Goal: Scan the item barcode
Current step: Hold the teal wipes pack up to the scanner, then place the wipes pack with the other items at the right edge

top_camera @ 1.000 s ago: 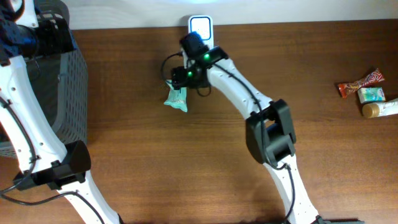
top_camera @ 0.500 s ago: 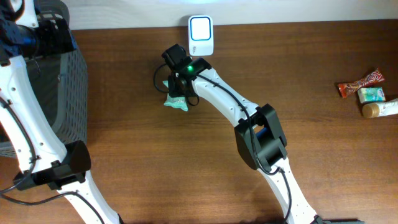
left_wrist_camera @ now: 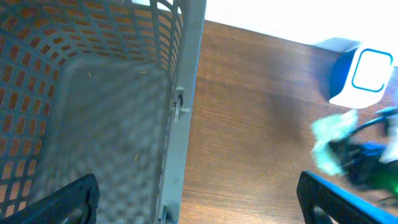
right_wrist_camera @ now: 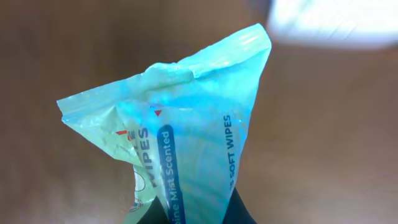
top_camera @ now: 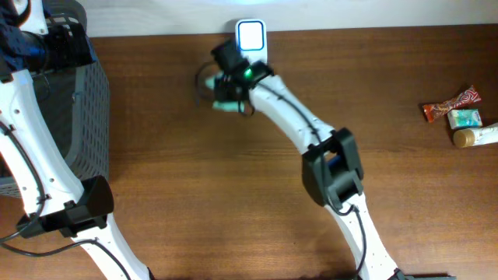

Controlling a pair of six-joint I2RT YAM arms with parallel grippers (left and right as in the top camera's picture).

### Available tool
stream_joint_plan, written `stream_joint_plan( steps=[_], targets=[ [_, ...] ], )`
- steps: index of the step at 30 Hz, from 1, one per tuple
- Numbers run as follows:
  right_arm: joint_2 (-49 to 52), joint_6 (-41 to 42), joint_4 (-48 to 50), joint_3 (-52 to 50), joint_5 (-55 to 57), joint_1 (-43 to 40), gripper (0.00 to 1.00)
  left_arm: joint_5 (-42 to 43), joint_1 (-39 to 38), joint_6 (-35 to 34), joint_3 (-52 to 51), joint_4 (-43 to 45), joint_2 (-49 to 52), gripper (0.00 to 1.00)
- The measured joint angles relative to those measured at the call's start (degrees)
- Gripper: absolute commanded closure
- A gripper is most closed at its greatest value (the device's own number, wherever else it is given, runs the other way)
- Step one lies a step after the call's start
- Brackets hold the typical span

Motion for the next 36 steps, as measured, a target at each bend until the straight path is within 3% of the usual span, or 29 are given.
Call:
stream_joint_plan(
  steps=[2,7,18,24,30,32,33,35,36],
  targets=[
    [-0.04,-0.92,2.64,5.18,3.37,-3.76,0.96,0.0,0.0,0.0,0.0,0.0,0.0,0.01],
    [0.07,-3.61,10.16,5.95,8.22,-11.65,0.96,0.0,0.0,0.0,0.0,0.0,0.0,0.01],
    [2.25,-6.99,14.97,5.92,6.91,-10.54,0.96,0.0,0.0,0.0,0.0,0.0,0.0,0.01],
    [0.68,-1.6,-3.08,5.81,25.24,-14.84,0.96,0.0,0.0,0.0,0.0,0.07,0.0,0.01],
    [-3.41,3.32,-23.21,5.92,33.77,-37.55,0.96,0.0,0.0,0.0,0.0,-0.02,0.0,0.01],
    [-3.37,3.85,-27.67,5.88,34.38,-43.41,0.84,0.0,0.0,0.0,0.0,0.0,0.0,0.01],
    [-3.37,3.82,-28.3,5.86,34.53,-45.38,0.67,0.0,0.0,0.0,0.0,0.0,0.0,0.01],
    [-3.37,3.98,-29.05,5.86,34.53,-49.22,0.51,0.0,0.0,0.0,0.0,0.0,0.0,0.01],
    [-3.37,4.13,-29.27,5.86,34.25,-51.01,0.26,0.0,0.0,0.0,0.0,0.0,0.0,0.01]
  ],
)
